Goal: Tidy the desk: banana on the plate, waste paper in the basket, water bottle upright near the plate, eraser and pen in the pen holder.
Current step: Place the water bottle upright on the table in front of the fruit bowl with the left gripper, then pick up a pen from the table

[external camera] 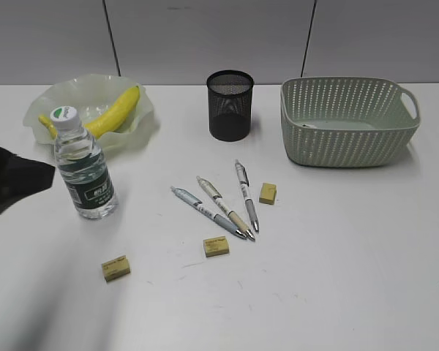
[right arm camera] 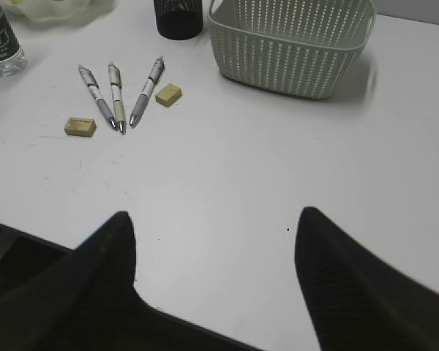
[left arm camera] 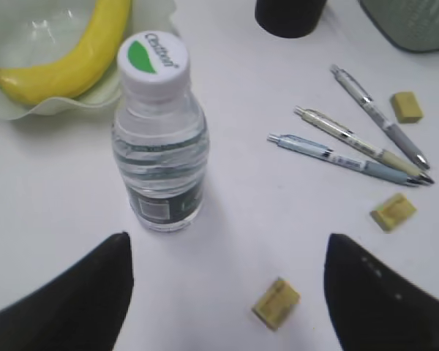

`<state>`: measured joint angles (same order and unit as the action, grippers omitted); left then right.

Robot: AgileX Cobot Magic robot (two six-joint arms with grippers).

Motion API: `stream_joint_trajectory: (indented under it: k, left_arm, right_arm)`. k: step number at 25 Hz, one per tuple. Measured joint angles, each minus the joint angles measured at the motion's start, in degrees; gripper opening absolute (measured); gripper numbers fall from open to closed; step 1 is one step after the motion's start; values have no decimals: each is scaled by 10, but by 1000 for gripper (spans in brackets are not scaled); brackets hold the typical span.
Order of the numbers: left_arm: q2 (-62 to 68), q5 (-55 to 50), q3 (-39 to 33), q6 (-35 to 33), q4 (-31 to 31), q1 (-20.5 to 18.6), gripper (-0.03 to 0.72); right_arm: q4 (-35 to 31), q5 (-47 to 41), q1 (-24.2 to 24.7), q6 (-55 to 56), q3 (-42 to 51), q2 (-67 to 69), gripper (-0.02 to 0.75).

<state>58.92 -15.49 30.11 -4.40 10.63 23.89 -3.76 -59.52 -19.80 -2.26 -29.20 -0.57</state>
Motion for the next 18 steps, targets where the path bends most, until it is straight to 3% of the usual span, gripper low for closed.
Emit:
stream_joint_trajectory:
  k: [5, 8, 11, 18]
  left_arm:
    - [-157, -206, 63, 0, -55, 0, 591]
    - [-222, -308, 72, 0, -93, 0, 587]
    - [-278, -399, 72, 0, -92, 0, 587]
    - [-405, -464, 58, 0, -75, 0, 587]
  right_arm:
    - [0, 0, 0, 0, 0, 0, 537]
    - [0, 0, 0, 0, 0, 0, 537]
    - [0, 0, 0, 0, 0, 0, 537]
    - [0, 0, 0, 0, 0, 0, 537]
